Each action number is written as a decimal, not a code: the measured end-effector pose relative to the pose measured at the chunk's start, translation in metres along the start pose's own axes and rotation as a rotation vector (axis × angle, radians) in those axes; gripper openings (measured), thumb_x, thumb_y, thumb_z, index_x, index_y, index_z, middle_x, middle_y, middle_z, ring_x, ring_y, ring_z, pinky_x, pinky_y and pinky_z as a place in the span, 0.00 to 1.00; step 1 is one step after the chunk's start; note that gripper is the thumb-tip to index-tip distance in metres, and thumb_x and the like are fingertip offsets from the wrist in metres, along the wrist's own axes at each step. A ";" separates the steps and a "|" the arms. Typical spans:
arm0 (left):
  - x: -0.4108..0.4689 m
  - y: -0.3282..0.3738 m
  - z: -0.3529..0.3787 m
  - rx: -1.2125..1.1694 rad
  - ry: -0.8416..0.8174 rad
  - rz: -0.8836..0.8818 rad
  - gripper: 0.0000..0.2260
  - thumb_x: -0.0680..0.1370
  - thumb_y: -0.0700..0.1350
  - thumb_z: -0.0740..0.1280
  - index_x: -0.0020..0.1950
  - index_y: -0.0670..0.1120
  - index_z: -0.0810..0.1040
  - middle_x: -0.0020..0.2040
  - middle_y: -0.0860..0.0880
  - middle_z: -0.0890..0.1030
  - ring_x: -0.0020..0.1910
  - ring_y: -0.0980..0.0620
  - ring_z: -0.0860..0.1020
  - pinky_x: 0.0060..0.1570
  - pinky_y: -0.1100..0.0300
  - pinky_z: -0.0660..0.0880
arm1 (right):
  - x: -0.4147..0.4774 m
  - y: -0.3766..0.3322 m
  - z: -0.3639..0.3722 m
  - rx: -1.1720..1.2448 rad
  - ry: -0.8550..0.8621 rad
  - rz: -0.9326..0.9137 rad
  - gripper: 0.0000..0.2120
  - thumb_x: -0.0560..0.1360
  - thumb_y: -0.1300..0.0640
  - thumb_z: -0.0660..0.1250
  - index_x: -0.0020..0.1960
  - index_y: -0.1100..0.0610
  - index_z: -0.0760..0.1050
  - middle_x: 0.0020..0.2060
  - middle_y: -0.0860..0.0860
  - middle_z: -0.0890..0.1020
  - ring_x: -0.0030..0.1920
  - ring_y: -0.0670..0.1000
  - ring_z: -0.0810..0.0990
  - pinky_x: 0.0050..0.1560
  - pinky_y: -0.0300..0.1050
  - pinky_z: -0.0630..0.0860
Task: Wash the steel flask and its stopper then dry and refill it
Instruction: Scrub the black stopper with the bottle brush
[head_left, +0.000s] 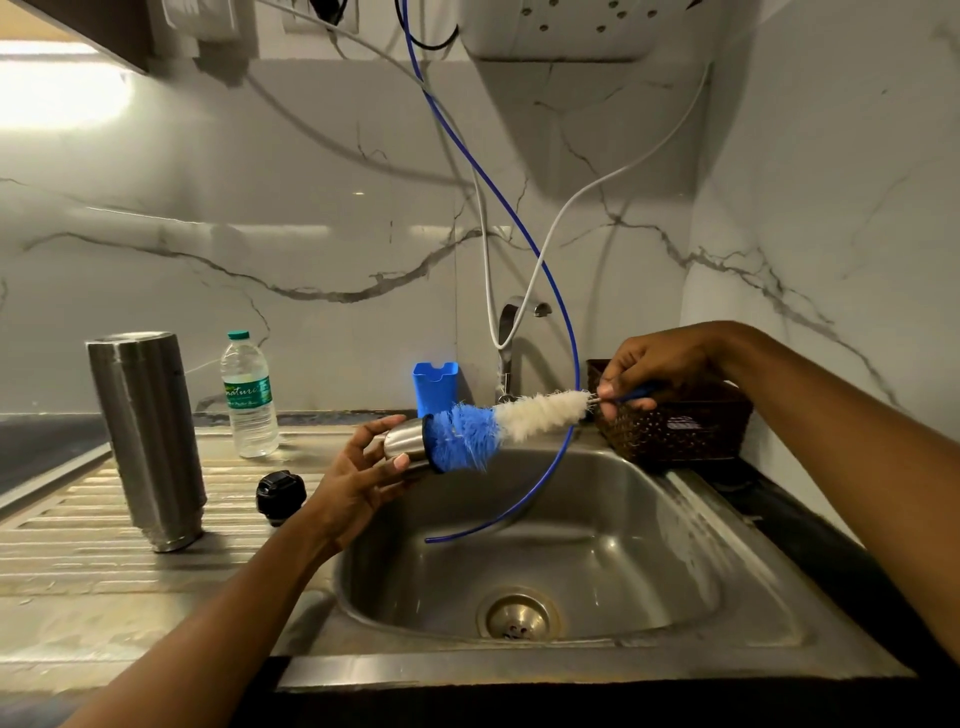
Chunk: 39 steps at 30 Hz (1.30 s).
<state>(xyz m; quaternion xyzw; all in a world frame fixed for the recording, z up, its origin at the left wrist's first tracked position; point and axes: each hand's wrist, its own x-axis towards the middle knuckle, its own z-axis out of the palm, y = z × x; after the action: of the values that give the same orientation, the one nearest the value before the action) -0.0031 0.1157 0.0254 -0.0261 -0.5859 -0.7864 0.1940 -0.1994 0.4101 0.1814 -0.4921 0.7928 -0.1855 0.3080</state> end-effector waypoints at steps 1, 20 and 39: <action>0.000 0.000 0.001 -0.010 0.002 -0.001 0.45 0.45 0.50 0.85 0.60 0.49 0.74 0.59 0.43 0.77 0.54 0.44 0.80 0.43 0.56 0.81 | -0.001 0.000 0.000 0.019 -0.003 0.006 0.16 0.73 0.47 0.65 0.47 0.60 0.81 0.25 0.50 0.74 0.25 0.46 0.66 0.30 0.42 0.58; 0.002 -0.001 0.005 -0.309 0.185 -0.067 0.36 0.65 0.49 0.76 0.69 0.42 0.66 0.63 0.36 0.75 0.55 0.39 0.80 0.43 0.53 0.81 | -0.021 0.015 0.040 -0.046 0.405 -0.050 0.08 0.77 0.56 0.64 0.49 0.54 0.81 0.30 0.50 0.79 0.31 0.45 0.74 0.37 0.38 0.71; 0.000 0.004 0.019 -0.411 0.261 -0.100 0.25 0.70 0.49 0.67 0.64 0.41 0.71 0.57 0.38 0.78 0.53 0.42 0.80 0.39 0.57 0.81 | 0.044 0.064 0.102 -0.126 0.885 -0.255 0.10 0.75 0.59 0.67 0.56 0.53 0.79 0.43 0.42 0.79 0.46 0.42 0.77 0.46 0.32 0.73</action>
<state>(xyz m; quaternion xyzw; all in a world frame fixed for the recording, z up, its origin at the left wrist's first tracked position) -0.0055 0.1326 0.0346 0.0657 -0.3841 -0.8945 0.2193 -0.1877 0.4007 0.0537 -0.4768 0.7909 -0.3656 -0.1159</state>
